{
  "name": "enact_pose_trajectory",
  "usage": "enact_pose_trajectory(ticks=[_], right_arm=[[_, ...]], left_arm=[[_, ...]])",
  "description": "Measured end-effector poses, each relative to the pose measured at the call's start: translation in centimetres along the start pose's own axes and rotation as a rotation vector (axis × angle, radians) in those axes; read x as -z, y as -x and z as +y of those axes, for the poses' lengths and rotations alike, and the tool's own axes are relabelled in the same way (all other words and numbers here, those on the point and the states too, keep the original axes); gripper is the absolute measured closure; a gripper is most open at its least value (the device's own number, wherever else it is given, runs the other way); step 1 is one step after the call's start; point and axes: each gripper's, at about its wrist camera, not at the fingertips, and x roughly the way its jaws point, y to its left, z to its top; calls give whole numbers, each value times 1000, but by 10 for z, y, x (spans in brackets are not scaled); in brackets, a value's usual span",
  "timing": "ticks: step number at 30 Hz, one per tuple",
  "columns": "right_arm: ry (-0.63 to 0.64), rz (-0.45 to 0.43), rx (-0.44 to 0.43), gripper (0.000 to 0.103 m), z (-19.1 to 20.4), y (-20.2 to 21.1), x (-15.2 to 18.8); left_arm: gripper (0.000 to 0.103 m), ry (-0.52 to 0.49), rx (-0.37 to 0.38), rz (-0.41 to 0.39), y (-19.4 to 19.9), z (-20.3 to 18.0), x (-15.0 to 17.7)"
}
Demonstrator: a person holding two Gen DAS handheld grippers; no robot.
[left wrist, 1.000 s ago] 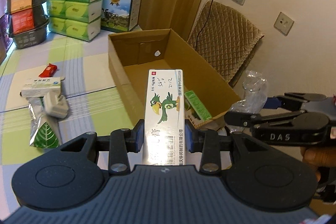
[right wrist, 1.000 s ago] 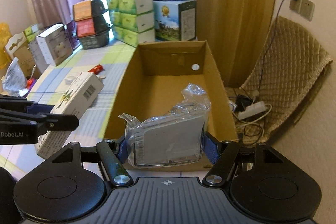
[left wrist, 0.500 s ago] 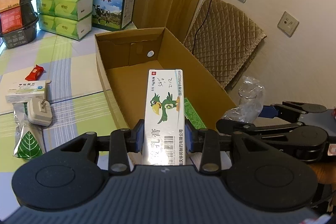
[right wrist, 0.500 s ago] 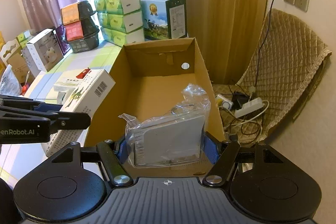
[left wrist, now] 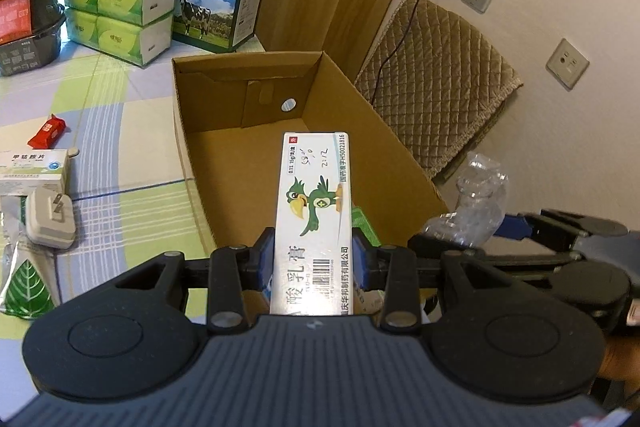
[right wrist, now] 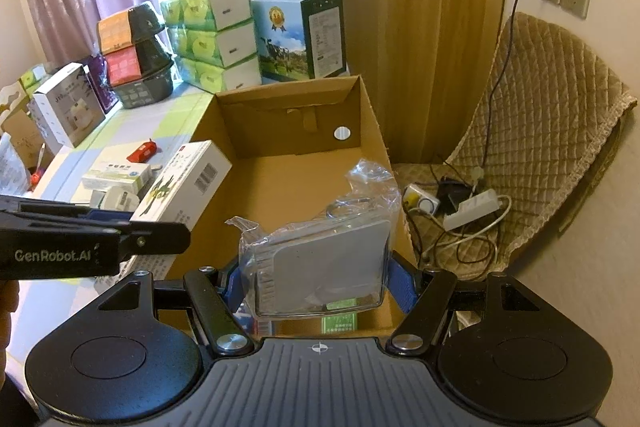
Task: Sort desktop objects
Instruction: 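Carry the clear tray and ointment box over the cardboard box and release both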
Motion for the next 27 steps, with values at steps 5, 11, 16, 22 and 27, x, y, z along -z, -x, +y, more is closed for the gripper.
enact_pose_trajectory(ticks=[5, 11, 16, 22, 27], right_arm=[[11, 10, 6, 37, 1, -11, -3], [7, 24, -7, 37, 2, -20, 1], [-36, -23, -49, 32, 6, -22, -6], [-88, -119, -56, 9, 9, -8, -19], [-99, -124, -51, 9, 13, 6, -9]], left_arm=[[70, 16, -36, -21, -6, 7, -9], [70, 26, -41, -53, 9, 18, -8], [64, 63, -50, -69, 22, 31, -3], [56, 89, -72, -75, 37, 46, 8], [48, 113, -92, -82, 52, 57, 22]])
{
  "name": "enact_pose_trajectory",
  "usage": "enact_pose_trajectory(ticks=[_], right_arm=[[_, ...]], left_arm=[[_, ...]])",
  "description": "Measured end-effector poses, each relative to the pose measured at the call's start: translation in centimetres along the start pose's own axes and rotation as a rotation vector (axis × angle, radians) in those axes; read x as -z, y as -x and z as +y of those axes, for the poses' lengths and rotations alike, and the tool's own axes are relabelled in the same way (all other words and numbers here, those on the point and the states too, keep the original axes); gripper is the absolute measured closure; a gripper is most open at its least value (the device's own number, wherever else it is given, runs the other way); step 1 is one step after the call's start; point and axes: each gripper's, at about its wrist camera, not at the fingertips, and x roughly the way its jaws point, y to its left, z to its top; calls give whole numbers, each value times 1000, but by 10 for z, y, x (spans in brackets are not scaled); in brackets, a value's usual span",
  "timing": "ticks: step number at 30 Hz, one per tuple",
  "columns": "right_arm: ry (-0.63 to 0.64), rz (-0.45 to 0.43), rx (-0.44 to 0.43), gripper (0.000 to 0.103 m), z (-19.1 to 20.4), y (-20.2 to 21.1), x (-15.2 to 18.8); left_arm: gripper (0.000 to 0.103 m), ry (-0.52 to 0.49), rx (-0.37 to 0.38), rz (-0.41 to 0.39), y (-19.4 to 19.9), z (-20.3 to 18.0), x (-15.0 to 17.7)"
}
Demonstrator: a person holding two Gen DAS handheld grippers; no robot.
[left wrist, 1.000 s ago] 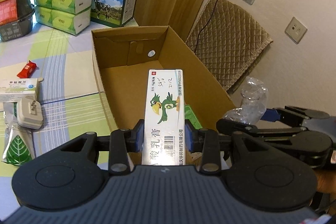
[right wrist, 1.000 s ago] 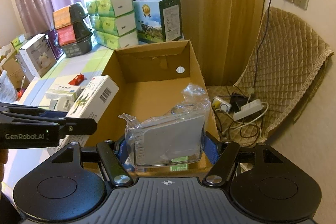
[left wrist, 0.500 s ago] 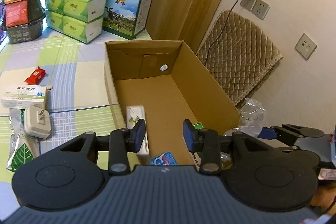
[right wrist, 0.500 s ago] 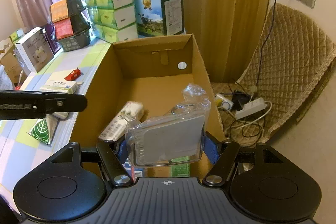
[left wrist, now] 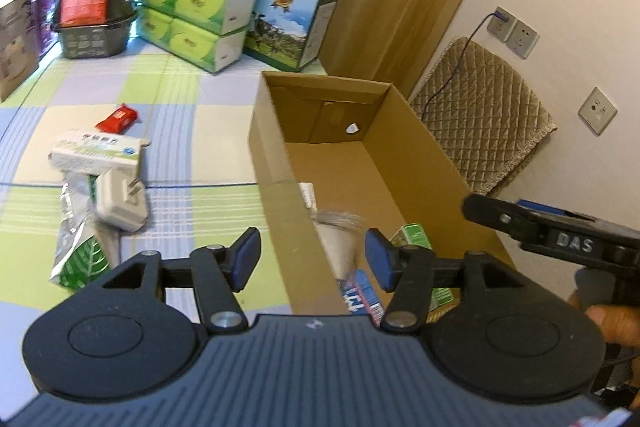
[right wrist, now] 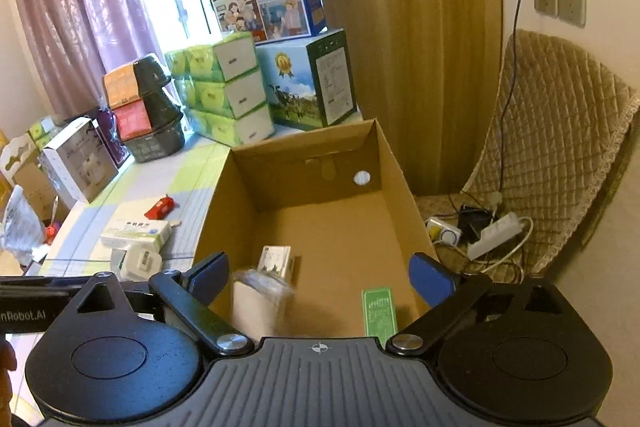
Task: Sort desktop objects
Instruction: 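Carry the clear tray and ointment box over the cardboard box and release both, then withdraw both tools from the cardboard box back over the table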
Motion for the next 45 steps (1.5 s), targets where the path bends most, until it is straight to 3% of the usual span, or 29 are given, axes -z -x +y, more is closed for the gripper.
enact_pose_trajectory(ticks=[12, 33, 45], right_arm=[[-23, -7, -34, 8, 31, 42, 47], [97, -19, -131, 2, 121, 62, 89], [156, 5, -176, 2, 149, 52, 93]], left_arm=[[26, 16, -72, -29, 42, 29, 33], [15, 139, -287, -57, 112, 142, 91], [11, 184, -296, -64, 124, 167, 94]])
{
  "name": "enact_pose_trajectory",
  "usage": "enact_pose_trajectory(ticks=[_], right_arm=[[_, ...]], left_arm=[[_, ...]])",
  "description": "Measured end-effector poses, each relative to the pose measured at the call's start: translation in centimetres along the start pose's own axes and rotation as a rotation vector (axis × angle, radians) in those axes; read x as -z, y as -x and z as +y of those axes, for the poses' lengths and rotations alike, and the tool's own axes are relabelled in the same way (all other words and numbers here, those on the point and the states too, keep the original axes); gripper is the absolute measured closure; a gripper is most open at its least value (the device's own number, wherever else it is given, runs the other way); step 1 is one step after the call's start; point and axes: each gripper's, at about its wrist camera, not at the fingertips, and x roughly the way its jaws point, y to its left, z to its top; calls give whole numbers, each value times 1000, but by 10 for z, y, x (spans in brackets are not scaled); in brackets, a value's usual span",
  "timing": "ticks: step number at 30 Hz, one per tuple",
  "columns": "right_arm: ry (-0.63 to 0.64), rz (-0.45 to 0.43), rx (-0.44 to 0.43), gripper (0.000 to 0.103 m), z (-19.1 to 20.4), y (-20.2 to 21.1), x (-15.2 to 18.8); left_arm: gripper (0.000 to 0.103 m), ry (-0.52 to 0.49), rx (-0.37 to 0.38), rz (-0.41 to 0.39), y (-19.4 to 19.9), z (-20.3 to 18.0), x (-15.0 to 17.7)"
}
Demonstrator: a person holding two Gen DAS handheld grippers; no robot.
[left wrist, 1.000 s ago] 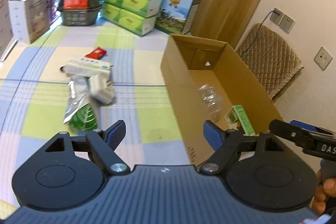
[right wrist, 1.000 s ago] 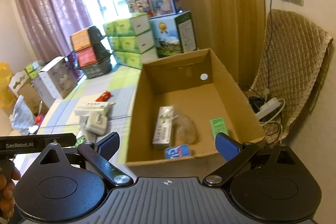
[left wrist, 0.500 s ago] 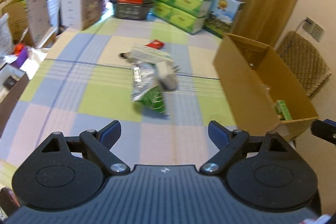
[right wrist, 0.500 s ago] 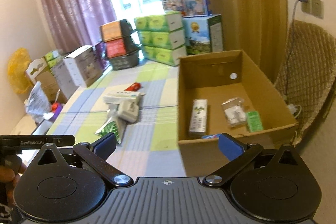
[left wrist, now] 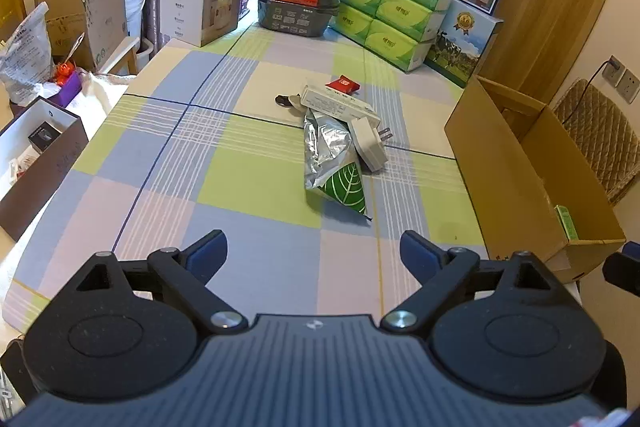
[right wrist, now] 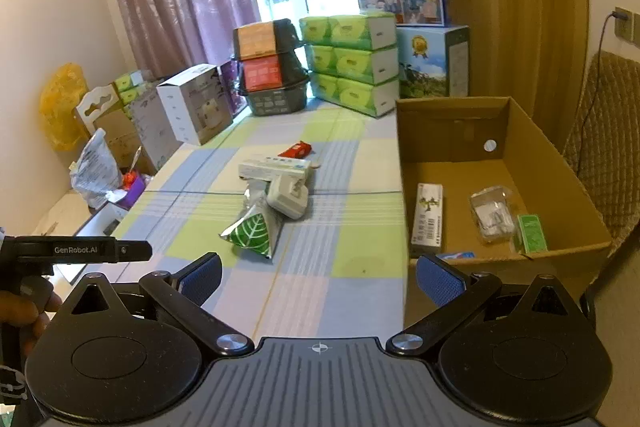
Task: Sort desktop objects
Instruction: 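Withdraw both tools from the cardboard box back over the table, then reach the left tool to the silver foil pouch and grasp it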
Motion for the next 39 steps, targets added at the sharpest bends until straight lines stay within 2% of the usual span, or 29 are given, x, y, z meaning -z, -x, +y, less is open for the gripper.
enact_pose_trajectory(ticks=[9, 18, 22, 30, 39], right_arm=[[14, 23, -43, 2, 13, -21, -12], [12, 65, -75, 2, 19, -69, -30], [28, 78, -83, 2, 22, -98, -41], [-30, 86, -82, 2, 18, -176, -65], [-105, 133, -74, 3, -5, -250, -61]], left_arm=[[10, -4, -10, 19, -11, 9, -7], [10, -32, -24, 61, -43, 20, -27], [10, -62, -30, 81, -66, 23, -38], [10, -112, -8, 117, -118, 25, -60], [10, -151, 80, 133, -173, 13, -76]])
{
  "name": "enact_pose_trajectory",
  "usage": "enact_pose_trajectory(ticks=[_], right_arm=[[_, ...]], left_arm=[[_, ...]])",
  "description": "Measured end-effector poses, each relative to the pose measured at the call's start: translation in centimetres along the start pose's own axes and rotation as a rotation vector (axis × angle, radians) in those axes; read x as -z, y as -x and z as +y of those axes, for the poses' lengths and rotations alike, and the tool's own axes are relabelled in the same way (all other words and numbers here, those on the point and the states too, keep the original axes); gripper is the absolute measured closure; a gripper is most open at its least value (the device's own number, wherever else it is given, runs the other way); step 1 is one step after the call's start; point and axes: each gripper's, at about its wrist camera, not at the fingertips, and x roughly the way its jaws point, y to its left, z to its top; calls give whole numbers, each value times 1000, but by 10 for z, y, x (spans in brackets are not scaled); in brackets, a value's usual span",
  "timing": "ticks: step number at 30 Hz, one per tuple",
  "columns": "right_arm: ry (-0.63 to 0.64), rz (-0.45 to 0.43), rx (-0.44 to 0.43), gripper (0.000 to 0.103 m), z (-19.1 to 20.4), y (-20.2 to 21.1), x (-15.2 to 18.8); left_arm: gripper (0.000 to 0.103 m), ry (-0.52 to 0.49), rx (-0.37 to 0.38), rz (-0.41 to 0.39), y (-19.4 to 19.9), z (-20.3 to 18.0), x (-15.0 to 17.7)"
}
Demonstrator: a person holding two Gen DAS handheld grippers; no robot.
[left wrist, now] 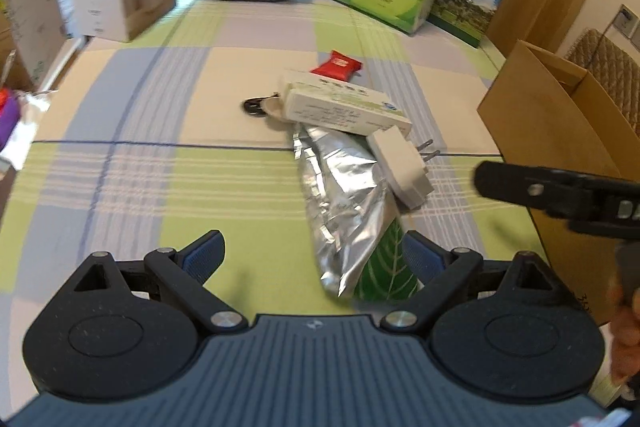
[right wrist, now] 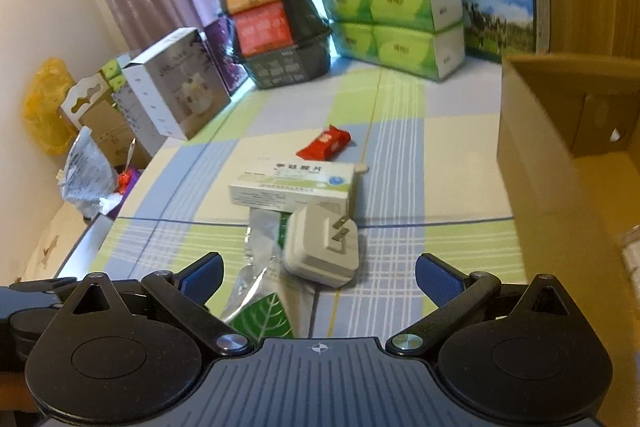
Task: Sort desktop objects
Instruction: 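Reach the left tool to the silver foil pouch and grasp it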
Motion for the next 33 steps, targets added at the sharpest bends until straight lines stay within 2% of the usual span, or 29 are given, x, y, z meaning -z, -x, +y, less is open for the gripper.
enact_pose_trajectory(ticks=[4, 11, 15, 17, 19, 22, 26, 29, 31, 33], right_arm=[[-9, 14, -7, 7, -10, -20, -4], [-26, 18, 2, 8, -24, -39, -11], [-27, 39, -4, 9, -24, -48, -10], [-28, 47, -10, 9, -24, -52, -10], [-35, 59, -27, 11, -25, -58, -10], [-44, 82, -51, 15, -25, -68, -10], [-64, 98, -78, 16, -25, -77, -10], [-39, 103, -72, 16, -21, -83, -10], [-2, 106, -67, 16, -14, -88, -8], [41, 104, -54, 16, -8, -92, -6]], left_arm=[[10, 22, 68, 18, -25, 2, -7], [11, -49, 61, 51, -56, -5, -12], [13, -60, 87, 76, -72, -8, -14], [18, -50, 104, 84, -77, -9, -15], [34, -37, 123, 94, -79, -6, -14], [52, -24, 132, 93, -72, 1, -14], [53, -54, 24, 73, -56, 16, -9], [52, -24, 14, 72, -51, 31, -6], [44, -23, 6, 73, -51, 35, -6], [40, -35, -12, 71, -50, 37, -7]])
